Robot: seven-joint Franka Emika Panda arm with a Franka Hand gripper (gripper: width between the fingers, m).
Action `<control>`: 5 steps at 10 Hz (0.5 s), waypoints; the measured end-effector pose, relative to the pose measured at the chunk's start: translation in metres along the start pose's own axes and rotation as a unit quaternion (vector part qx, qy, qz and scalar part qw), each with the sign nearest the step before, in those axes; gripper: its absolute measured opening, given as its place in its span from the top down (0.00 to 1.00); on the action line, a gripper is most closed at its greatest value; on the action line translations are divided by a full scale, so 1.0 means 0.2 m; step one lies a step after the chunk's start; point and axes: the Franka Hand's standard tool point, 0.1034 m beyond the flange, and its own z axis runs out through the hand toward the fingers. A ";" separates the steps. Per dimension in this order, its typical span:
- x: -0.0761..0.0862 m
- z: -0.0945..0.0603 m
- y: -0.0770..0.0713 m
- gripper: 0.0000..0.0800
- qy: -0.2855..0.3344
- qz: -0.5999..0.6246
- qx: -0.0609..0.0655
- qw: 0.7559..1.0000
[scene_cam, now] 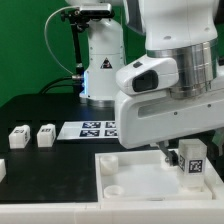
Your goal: Assemble one leg
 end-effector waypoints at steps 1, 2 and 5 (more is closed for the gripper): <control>0.00 0.00 0.00 0.63 0.000 0.056 0.000 0.998; 0.00 0.00 0.00 0.63 0.000 0.101 0.000 0.995; 0.01 0.01 0.01 0.63 0.010 0.297 0.006 0.955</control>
Offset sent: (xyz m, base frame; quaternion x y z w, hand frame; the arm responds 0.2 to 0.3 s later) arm 0.0008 -0.0080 -0.0005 -0.0008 0.0355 0.2826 0.9586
